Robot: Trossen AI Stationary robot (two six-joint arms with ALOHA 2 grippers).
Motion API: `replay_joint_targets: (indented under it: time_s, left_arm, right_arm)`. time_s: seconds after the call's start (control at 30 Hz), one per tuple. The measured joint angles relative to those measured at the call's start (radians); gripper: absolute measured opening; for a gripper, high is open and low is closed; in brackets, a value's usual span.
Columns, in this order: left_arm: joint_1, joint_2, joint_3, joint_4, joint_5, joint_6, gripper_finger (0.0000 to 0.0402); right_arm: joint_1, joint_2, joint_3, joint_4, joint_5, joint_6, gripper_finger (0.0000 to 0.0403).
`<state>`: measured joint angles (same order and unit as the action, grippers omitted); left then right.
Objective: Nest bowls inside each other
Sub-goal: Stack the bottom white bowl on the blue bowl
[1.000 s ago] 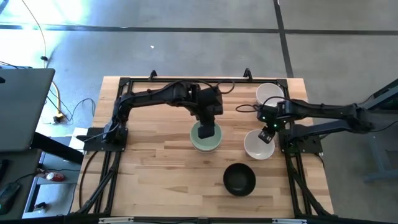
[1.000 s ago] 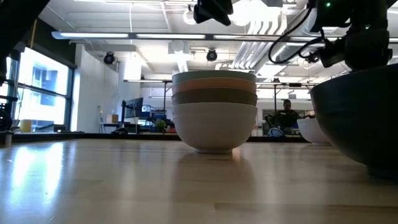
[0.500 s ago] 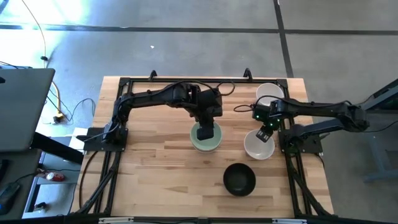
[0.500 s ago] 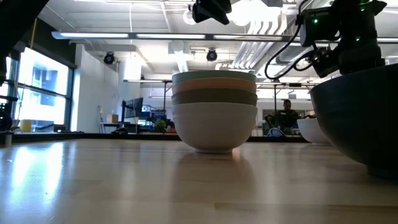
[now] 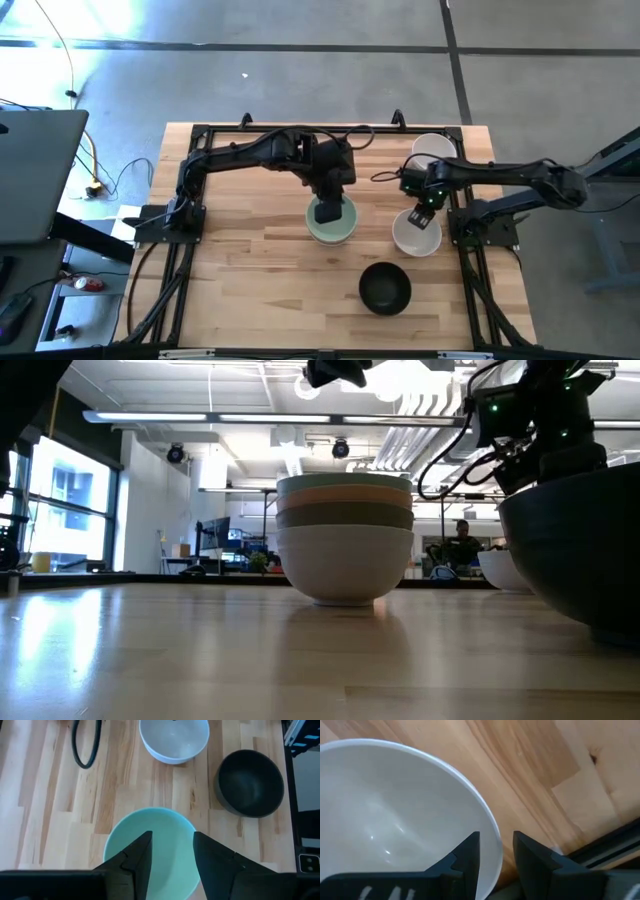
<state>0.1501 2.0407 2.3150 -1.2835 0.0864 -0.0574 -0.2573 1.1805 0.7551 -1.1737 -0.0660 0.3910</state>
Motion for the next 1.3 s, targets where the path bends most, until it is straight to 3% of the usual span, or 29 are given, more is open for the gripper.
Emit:
replay_joint_targets:
  time_s: [0.4,0.93,1.3]
  left_arm:
    - [-0.001,0.0,0.0,-0.003,0.0,0.001,0.0133]
    - [-0.002,0.0,0.0,-0.007,0.0,0.017,0.0133]
    - [-0.002,0.0,0.0,-0.009,0.0,0.017,0.0133]
  right_arm:
    - [0.0,0.033,0.0,0.03,-0.01,-0.011,0.0096]
    - [0.0,0.032,0.0,0.037,-0.017,-0.011,0.0005]
    - [0.0,0.032,0.0,0.038,-0.009,-0.011,0.0001]
